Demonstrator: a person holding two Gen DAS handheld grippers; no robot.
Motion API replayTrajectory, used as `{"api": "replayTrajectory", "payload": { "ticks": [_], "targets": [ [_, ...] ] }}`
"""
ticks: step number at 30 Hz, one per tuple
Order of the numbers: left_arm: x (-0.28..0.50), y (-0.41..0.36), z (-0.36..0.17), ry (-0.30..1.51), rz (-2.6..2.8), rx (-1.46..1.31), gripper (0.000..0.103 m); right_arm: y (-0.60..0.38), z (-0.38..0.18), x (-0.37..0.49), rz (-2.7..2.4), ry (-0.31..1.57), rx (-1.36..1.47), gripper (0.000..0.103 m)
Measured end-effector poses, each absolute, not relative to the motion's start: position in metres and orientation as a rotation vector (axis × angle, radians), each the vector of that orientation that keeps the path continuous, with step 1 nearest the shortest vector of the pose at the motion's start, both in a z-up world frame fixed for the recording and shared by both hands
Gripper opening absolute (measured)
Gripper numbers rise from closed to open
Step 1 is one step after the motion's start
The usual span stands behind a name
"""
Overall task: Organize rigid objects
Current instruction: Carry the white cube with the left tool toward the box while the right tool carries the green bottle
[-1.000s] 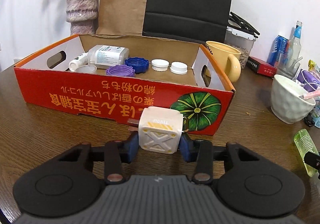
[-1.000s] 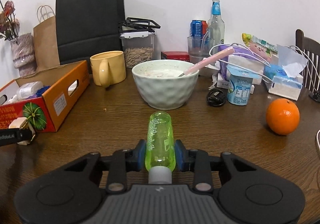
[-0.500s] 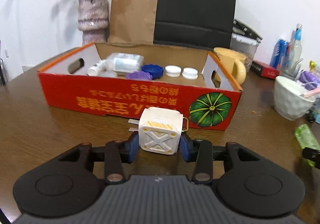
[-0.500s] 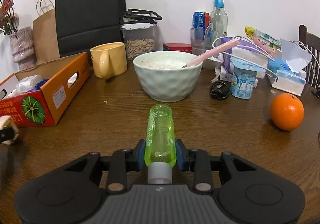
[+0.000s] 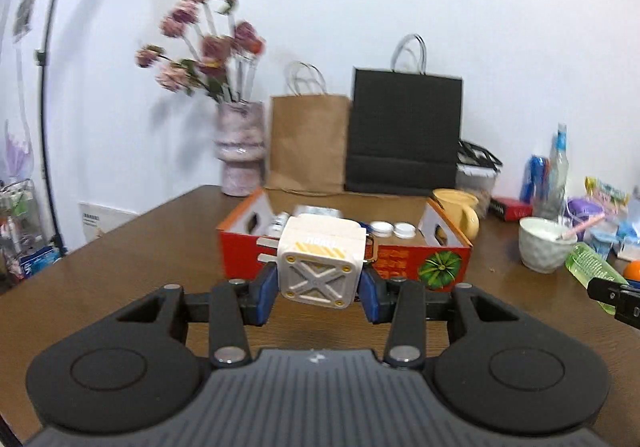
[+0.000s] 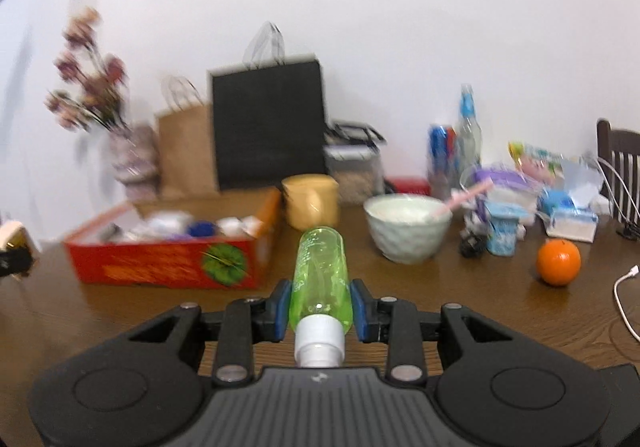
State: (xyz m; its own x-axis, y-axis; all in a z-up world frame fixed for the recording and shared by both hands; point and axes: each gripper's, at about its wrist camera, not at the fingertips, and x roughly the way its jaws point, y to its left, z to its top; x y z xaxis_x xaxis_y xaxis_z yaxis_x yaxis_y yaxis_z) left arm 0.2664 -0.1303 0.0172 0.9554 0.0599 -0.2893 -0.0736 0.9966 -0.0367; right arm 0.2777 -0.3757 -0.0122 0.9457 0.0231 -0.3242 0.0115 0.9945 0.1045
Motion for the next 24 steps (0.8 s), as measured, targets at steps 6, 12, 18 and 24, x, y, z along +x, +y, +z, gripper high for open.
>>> {"api": "replayTrajectory", "payload": {
  "ticks": [6,12,18,24],
  "targets": [
    [0.203,-0.090,0.021,0.235,0.104,-0.061,0.042,-0.323,0.006,0.198,0.108,0.164,0.119,0.030],
    [0.141,-0.057,0.013,0.231,0.098,-0.073,0.042,-0.287,0.008,0.134,0.167,0.131,0.172,0.030],
    [0.121,-0.040,0.012,0.220,0.074,-0.075,0.042,-0.260,0.015,0.102,0.184,0.097,0.147,0.030],
    [0.126,-0.039,0.011,0.221,0.080,-0.093,0.042,-0.257,0.015,0.114,0.194,0.117,0.160,0.030]
  ]
}}
